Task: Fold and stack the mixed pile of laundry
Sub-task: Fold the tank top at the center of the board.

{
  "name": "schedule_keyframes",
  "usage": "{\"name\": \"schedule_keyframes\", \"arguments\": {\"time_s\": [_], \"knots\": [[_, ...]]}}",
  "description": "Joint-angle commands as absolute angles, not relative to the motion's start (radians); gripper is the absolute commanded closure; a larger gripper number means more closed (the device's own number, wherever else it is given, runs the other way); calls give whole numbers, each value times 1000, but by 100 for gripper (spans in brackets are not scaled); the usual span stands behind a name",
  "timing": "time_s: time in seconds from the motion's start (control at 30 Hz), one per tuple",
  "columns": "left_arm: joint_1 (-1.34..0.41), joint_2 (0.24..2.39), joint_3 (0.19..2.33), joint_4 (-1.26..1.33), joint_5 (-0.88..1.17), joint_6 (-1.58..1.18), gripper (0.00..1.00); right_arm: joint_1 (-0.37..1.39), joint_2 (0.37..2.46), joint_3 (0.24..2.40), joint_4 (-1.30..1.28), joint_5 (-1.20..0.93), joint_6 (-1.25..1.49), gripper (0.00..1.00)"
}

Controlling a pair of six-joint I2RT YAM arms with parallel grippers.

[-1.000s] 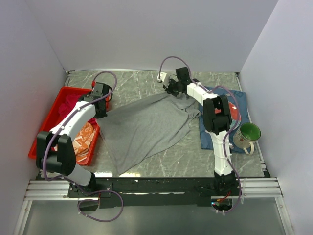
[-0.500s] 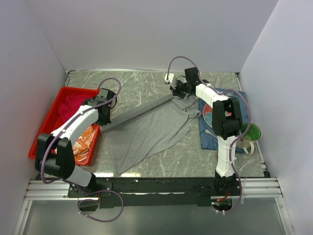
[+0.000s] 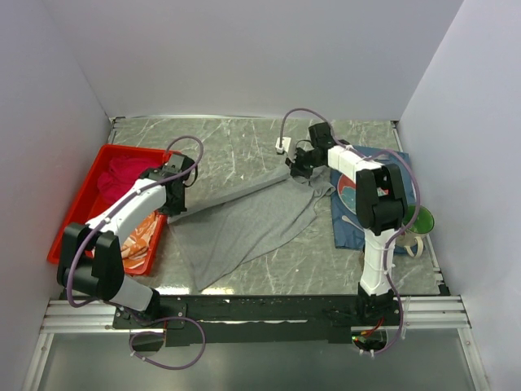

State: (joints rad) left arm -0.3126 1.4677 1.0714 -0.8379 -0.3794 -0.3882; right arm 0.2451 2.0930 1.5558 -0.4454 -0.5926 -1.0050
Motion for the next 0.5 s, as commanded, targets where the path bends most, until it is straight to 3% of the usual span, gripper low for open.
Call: {"name": "schedule_keyframes", "arguments": {"time_s": [0.0,0.17,0.27,0.37,0.47], "knots": [[-334,1445,1055,-858,-380,-413,99,226,1985,1519,-462,-614,-1031,100],[-357,1453,1061,-874,-350,-428,99,222,1973,1497,-477,-614,-1045,100],[-371,1462,1081,-897,-315,-440,94,222,1971,1499,-534,-614,-1081,100],[-388,1447,1106,-960,-240,-460,84,215,1965,1511,-647,-637,-1156,85],[-397,1375,1132,-1015,-172,-472,61,193,1954,1523,-750,-655,-1224,70]]}}
